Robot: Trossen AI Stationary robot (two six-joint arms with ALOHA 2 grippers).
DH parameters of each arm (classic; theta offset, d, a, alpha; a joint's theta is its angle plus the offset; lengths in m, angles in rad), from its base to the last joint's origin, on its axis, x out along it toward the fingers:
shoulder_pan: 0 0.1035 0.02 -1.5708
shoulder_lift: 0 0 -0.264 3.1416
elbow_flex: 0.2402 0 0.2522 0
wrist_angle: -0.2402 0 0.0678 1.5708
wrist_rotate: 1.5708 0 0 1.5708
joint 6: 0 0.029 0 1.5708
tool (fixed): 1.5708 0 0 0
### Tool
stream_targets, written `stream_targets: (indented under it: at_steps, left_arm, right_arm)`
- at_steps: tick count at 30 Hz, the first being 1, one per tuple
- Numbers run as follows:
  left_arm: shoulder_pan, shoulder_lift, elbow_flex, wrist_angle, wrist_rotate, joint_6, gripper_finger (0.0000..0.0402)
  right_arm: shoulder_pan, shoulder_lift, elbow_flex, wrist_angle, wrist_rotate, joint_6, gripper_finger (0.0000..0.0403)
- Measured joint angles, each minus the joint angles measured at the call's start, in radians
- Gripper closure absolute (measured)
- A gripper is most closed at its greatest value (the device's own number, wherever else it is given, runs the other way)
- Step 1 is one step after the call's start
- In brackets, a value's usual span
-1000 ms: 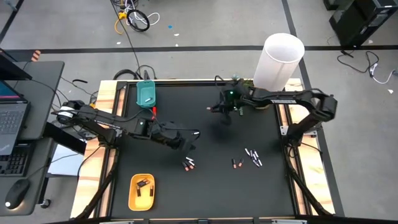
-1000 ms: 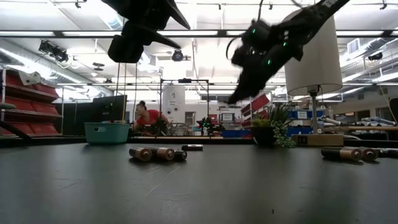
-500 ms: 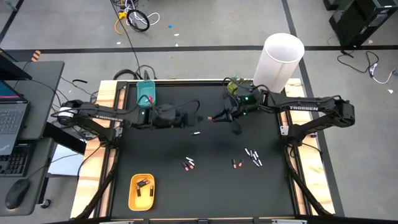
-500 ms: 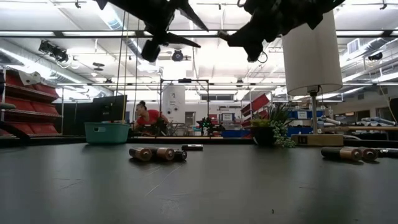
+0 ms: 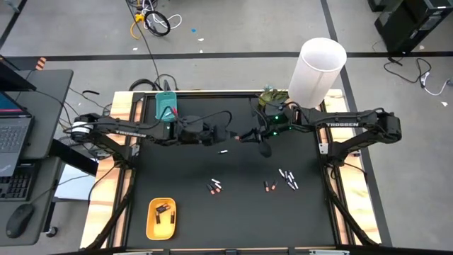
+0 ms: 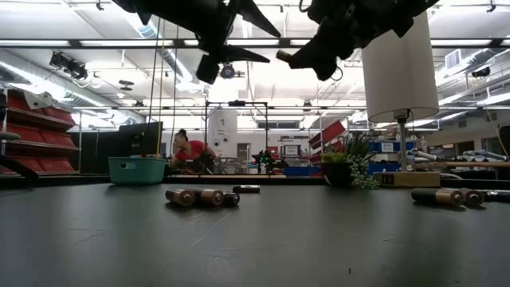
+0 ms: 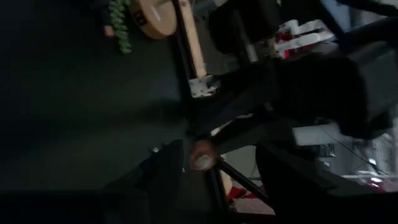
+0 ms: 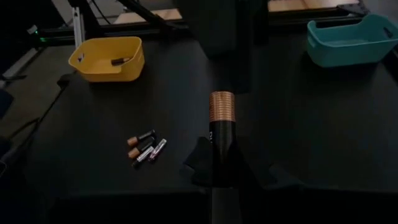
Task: Sort batteries
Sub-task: Put the black battery into the yellow bin
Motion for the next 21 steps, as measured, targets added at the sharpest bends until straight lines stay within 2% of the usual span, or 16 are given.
stream_targets:
  at_steps: [13, 17, 21]
  left_arm:
    - [0.000, 0.061, 0.000, 0.061, 0.016, -0.025, 0.0189]
    - [-0.001, 0.073, 0.000, 0.058, 0.015, -0.025, 0.0219]
    - [-0.001, 0.075, 0.000, 0.062, -0.002, -0.019, 0.0276]
  right_arm:
    - [0.001, 0.008, 0.000, 0.020, 0.009, 0.011, 0.0373]
    - [-0.001, 0.008, 0.000, 0.023, 0.012, 0.011, 0.0373]
    - [0.000, 0.008, 0.000, 0.030, 0.012, 0.011, 0.0373]
